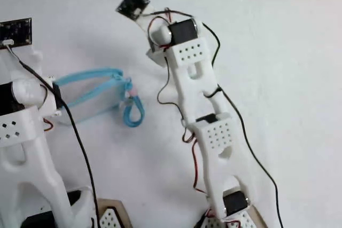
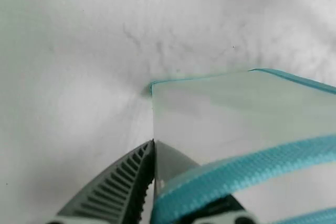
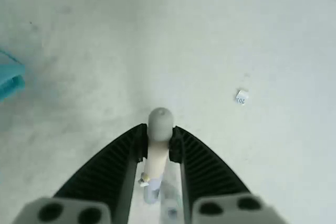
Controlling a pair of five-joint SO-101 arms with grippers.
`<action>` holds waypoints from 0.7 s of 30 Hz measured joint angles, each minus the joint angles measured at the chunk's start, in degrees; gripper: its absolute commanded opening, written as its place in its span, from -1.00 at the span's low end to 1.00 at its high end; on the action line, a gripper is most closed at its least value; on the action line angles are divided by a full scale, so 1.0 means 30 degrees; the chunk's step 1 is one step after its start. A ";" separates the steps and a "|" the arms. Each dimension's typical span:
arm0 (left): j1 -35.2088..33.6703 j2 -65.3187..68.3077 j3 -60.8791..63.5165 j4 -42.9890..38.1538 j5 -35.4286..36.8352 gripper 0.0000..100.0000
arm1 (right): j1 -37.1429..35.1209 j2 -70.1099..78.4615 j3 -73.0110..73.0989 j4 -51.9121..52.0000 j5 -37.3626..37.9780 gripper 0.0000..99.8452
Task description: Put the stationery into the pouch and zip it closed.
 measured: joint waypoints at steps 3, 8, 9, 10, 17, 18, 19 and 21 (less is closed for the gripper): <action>0.0000 0.0000 0.0000 0.0000 0.0000 -0.96 | -0.0322 -0.0996 0.0000 0.0029 -0.0733 -0.97; 0.0000 0.0000 0.0000 0.0000 0.0000 -0.96 | -0.0498 -0.2403 0.0000 0.0029 -0.1670 -0.97; 0.0000 0.0000 0.0000 0.0000 0.0000 -0.96 | -0.0527 -0.2637 0.0000 0.0029 -0.1817 -0.97; 0.0000 0.0000 0.0000 0.0000 0.0000 -0.96 | -0.0586 -0.2872 0.0000 0.0029 -0.1993 -0.97; 0.0000 0.0000 0.0000 0.0000 0.0000 -0.96 | -0.0586 -0.4835 0.0000 0.0029 -0.3663 -0.97; 0.0000 0.0000 0.0000 0.0000 0.0000 -0.96 | -0.0586 -0.5187 0.0000 0.0029 -0.3985 -0.97; 0.0000 0.0000 0.0000 0.0000 0.0000 -0.96 | -0.0586 -0.5568 0.0000 0.0029 -0.4396 -0.97; 0.0000 0.0000 0.0000 0.0000 0.0000 -0.96 | -0.0586 -0.6623 0.0000 0.0029 -0.5245 -0.97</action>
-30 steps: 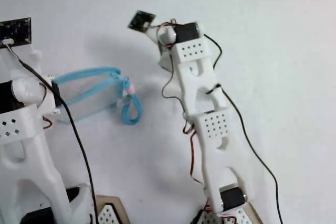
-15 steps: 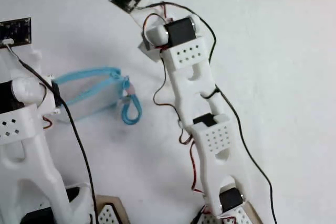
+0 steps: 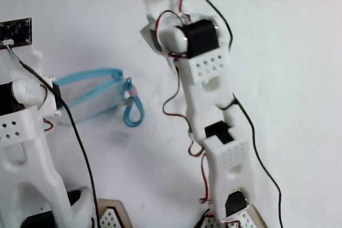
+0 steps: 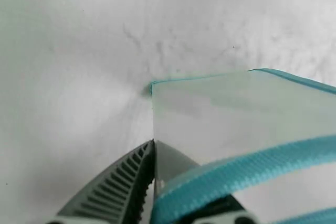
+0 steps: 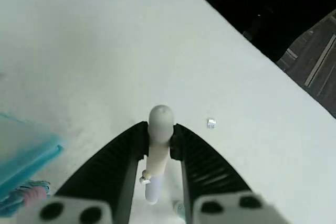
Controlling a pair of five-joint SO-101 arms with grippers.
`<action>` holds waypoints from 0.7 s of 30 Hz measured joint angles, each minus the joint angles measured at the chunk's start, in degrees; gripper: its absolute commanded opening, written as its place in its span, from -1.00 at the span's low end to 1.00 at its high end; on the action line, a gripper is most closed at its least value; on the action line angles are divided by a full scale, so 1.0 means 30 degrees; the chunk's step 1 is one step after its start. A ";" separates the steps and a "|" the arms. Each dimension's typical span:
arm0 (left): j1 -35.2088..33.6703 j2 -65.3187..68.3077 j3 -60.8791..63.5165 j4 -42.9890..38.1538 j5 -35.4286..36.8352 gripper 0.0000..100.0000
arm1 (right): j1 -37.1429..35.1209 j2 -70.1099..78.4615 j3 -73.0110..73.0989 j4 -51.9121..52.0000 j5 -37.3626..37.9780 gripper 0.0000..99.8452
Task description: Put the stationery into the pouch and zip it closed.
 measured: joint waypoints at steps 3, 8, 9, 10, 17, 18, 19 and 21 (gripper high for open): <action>0.0000 0.0000 0.0000 0.0000 0.0000 -0.96 | -0.0498 -0.2168 0.0000 -0.0205 -0.1788 -0.97; 0.0000 0.0000 0.0000 0.0000 0.0000 -0.96 | -0.2784 -0.6799 -0.0029 -0.1143 -0.5304 -0.97; 0.0000 0.0000 0.0000 0.0000 0.0000 -0.96 | -0.3341 -0.7648 -0.0029 -0.1377 -0.5832 -0.97; 0.0000 0.0000 0.0000 0.0000 0.0000 -0.96 | -0.3868 -0.8381 -0.0029 -0.1553 -0.6271 -0.97; 0.0000 0.0000 0.0000 0.0000 0.0000 -0.96 | -0.7209 -1.1106 -0.0059 -0.1846 -0.8264 -0.97; 0.0000 0.0000 0.0000 0.0000 0.0000 -0.96 | -0.7443 -1.1106 -0.0059 -0.1846 -0.8352 -0.97; 0.0000 0.0000 0.0000 0.0000 0.0000 -0.96 | -0.7619 -1.1077 -0.0059 -0.1817 -0.8410 -0.97; 0.0000 0.0000 0.0000 0.0000 0.0000 -0.96 | -0.7736 -1.0755 -0.0059 -0.1465 -0.8410 -0.97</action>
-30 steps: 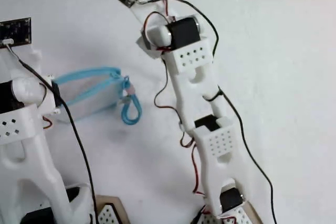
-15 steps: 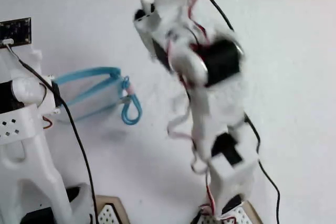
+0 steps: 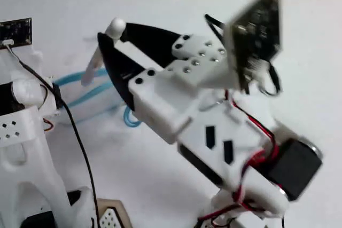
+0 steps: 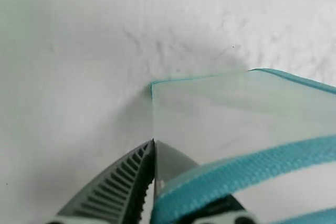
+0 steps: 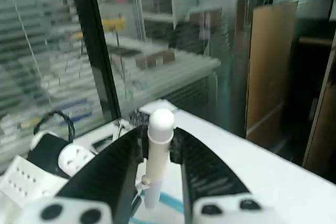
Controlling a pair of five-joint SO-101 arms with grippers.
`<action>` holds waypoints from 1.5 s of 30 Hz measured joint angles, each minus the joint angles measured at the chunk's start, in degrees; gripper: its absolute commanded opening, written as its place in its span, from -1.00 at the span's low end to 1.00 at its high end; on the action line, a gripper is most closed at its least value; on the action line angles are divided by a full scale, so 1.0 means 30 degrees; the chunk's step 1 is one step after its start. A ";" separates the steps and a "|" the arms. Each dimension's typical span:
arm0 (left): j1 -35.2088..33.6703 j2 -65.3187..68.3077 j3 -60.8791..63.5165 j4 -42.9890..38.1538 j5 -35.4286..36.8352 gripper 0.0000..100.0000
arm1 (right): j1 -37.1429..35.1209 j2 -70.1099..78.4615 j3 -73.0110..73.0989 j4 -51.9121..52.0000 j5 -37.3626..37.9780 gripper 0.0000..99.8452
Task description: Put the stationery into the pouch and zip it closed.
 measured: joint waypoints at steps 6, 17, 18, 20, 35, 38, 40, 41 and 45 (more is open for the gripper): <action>0.0000 0.0000 0.0000 0.0000 0.0000 -0.96 | -0.0147 0.2491 0.0000 0.0205 0.0117 -0.97; 0.0000 0.0000 0.0000 0.0000 0.0000 -0.96 | 0.0176 0.6886 0.0000 -0.0059 0.0234 -0.97; 0.0000 0.0000 0.0000 0.0000 0.0000 -0.96 | 0.0410 0.7150 0.0000 -0.0205 0.0234 -0.97; 0.0000 0.0000 0.0000 0.0000 0.0000 -0.96 | 0.0791 0.7590 0.0000 -0.0293 0.0234 -0.97; 0.0000 0.0000 -0.0029 0.0000 0.0000 -0.96 | 0.0498 0.8967 0.0000 0.1436 0.2696 -0.72; 0.0000 0.0000 -0.0029 0.0000 0.0029 -0.96 | 0.0498 0.8967 0.0000 0.1465 0.2696 -0.50; 0.0000 0.0000 0.0000 0.0000 0.0000 -0.96 | 0.0557 0.8996 0.0000 0.1465 0.2696 -0.45; 0.0000 0.0000 0.0000 0.0000 0.0000 -0.96 | 0.0557 0.8996 0.0000 0.1465 0.2696 -0.45; 0.0000 0.0000 0.0000 0.0000 0.0000 -0.96 | 0.0381 0.8791 0.0029 0.1465 0.2696 -0.45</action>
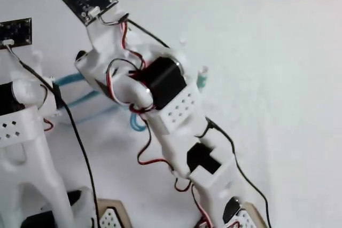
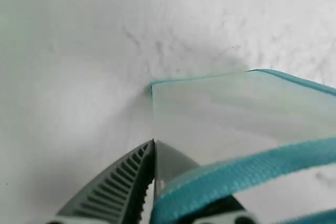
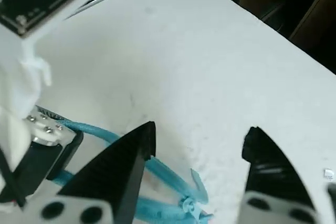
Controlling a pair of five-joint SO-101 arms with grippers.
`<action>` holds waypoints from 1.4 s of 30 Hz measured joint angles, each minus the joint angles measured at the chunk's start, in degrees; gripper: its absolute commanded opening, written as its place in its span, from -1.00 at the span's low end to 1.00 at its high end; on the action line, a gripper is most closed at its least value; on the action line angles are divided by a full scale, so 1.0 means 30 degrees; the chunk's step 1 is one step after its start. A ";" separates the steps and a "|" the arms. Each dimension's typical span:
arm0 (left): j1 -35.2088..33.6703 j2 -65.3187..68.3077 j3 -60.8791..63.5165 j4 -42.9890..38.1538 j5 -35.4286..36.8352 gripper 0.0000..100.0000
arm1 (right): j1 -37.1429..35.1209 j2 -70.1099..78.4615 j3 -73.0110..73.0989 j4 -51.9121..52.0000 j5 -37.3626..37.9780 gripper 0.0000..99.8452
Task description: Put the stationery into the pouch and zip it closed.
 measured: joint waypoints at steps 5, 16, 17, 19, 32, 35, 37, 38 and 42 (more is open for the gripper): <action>0.0000 0.0000 0.0000 0.0000 0.0000 -0.96 | 0.0117 -0.0908 0.0000 0.0000 0.0000 -0.45; 0.0000 0.0000 0.0000 0.0000 0.0000 -0.96 | 0.9465 0.0586 0.3810 0.0000 -0.1348 -0.45; 0.0000 0.0000 0.0000 0.0000 0.0000 -0.96 | 1.0403 0.1260 0.4571 0.0000 -0.1700 -0.45; 0.0000 0.0000 0.0000 0.0000 0.0000 -0.96 | 1.1810 0.2696 0.5861 0.0000 -0.2344 -0.45; 0.0000 0.0000 0.0000 0.0000 0.0000 -0.96 | 1.3128 1.2718 0.2110 -0.1641 0.1582 -0.45; 0.0000 0.0000 0.0000 0.0000 0.0000 -0.96 | 1.3128 1.4037 0.0586 -0.1846 0.1934 -0.45; 0.0000 0.0000 0.0000 0.0000 0.0000 -0.96 | 1.3099 1.4418 0.0059 -0.1612 0.1993 -0.45; 0.0000 0.0000 0.0000 0.0000 0.0000 -0.96 | 1.3099 1.4447 -0.0088 -0.1231 0.2051 -0.45; 0.0000 0.0000 0.0000 0.0000 0.0000 -0.96 | 1.2952 1.4476 -0.0498 -0.0088 0.2110 -0.46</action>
